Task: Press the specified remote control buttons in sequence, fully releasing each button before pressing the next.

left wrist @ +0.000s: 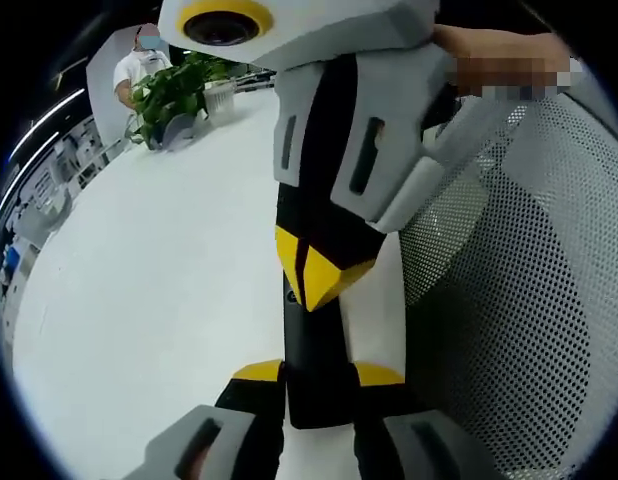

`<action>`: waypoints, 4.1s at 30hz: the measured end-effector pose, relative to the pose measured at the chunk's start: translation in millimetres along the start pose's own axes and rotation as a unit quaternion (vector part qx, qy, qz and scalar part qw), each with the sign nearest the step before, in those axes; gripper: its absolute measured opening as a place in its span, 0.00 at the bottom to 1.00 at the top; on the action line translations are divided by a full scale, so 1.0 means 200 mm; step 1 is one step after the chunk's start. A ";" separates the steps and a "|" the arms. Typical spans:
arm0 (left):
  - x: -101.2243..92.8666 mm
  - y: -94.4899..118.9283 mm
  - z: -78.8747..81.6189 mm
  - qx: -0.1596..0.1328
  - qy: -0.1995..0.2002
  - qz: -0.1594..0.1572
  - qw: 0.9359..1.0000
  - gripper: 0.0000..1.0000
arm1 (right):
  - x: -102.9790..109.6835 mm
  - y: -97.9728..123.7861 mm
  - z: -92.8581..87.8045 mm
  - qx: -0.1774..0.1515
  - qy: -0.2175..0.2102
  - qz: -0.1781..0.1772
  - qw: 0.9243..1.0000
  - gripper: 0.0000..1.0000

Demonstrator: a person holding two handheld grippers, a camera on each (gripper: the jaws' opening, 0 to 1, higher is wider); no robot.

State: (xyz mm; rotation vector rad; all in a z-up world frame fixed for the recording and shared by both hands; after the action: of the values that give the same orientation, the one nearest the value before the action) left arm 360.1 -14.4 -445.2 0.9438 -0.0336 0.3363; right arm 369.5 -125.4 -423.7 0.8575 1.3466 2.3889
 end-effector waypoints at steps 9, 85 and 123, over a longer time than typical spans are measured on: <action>0.00 0.00 0.00 -0.002 -0.005 -0.003 1.000 0.25 | 0.01 -0.02 0.00 0.011 0.022 -0.001 1.000 0.00; 0.01 -0.01 0.01 -0.001 0.000 0.002 1.000 0.25 | 0.03 -0.06 0.03 -0.001 0.009 0.011 1.000 0.00; 0.01 -0.02 0.01 -0.005 0.006 0.004 1.000 0.25 | 0.03 0.09 0.10 -0.084 -0.006 0.042 0.996 0.00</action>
State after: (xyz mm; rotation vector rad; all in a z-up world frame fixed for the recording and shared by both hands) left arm 363.0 -17.7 -446.3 0.9322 -0.0284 0.3497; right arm 377.1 -118.7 -397.8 0.8940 1.1060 2.5137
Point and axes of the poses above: the point that each gripper's makers call its tool centre point, and the gripper's own axes: y roughly backward along the fingers, x roughly to its left, z roughly out of its top, the point moved 9 cm from there along y, roughly backward along the fingers, and after that the axes turned 13 degrees about z, right-handed, at the moved point
